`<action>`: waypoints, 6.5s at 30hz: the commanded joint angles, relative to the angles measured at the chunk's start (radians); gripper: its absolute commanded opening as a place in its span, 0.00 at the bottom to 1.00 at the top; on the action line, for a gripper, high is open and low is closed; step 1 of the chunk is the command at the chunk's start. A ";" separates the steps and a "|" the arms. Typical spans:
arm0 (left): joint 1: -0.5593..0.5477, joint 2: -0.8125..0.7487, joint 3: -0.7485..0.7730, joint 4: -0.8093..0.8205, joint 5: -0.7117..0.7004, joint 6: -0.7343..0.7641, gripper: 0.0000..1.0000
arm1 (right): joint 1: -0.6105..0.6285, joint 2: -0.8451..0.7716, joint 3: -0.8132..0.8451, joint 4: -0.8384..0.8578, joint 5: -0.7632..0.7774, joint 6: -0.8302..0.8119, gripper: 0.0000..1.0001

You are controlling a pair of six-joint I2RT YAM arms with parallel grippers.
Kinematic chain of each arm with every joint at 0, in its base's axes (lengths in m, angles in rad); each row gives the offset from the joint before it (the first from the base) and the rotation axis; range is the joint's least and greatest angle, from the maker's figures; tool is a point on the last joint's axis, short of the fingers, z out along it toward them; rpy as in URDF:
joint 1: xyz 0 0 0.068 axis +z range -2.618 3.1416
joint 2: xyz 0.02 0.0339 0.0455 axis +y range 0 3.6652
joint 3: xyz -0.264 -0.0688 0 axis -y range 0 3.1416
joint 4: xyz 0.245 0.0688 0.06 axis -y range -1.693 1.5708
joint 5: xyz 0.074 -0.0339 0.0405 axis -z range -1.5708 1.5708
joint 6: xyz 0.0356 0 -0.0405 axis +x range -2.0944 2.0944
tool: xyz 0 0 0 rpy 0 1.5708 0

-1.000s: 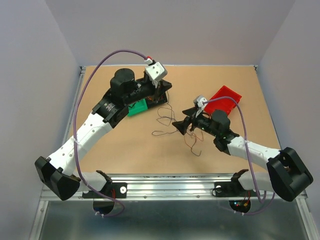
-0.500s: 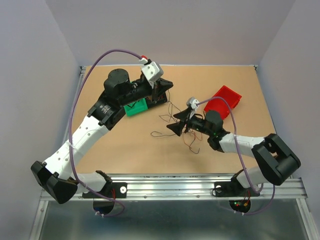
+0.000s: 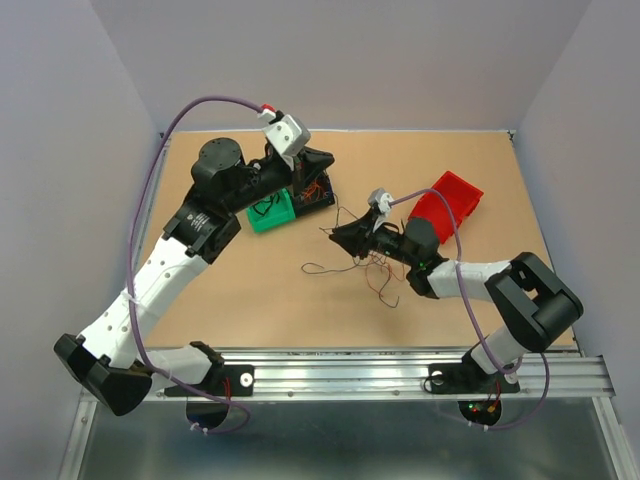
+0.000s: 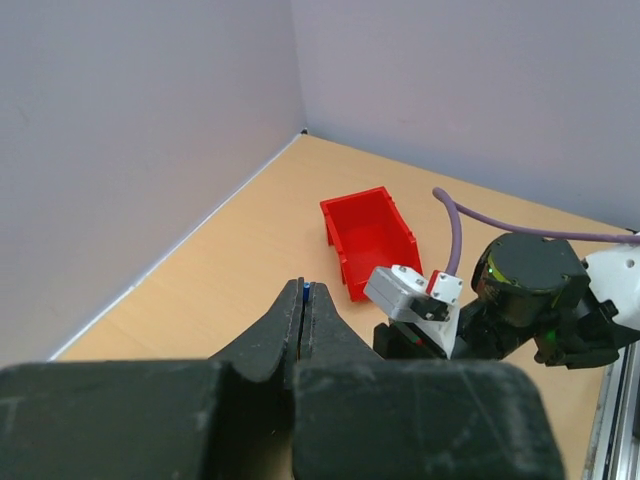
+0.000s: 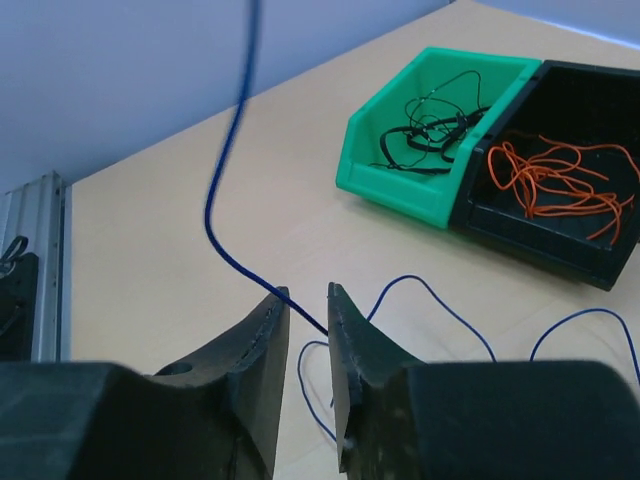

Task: Untangle the cables

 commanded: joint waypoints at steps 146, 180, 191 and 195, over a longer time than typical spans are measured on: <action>0.127 0.439 -0.150 0.270 0.146 -0.015 0.86 | -0.482 0.224 0.807 -1.412 0.896 0.251 0.43; -0.191 0.976 0.209 -0.161 -0.244 0.390 0.36 | -0.456 -0.469 0.391 -1.389 0.659 0.179 0.61; -0.186 0.698 0.074 -0.136 -0.296 0.341 0.00 | -0.456 -0.526 0.270 -1.265 0.472 0.153 0.61; -0.186 0.614 0.057 -0.148 -0.297 0.321 0.00 | -0.454 -0.555 0.217 -1.193 0.392 0.146 0.61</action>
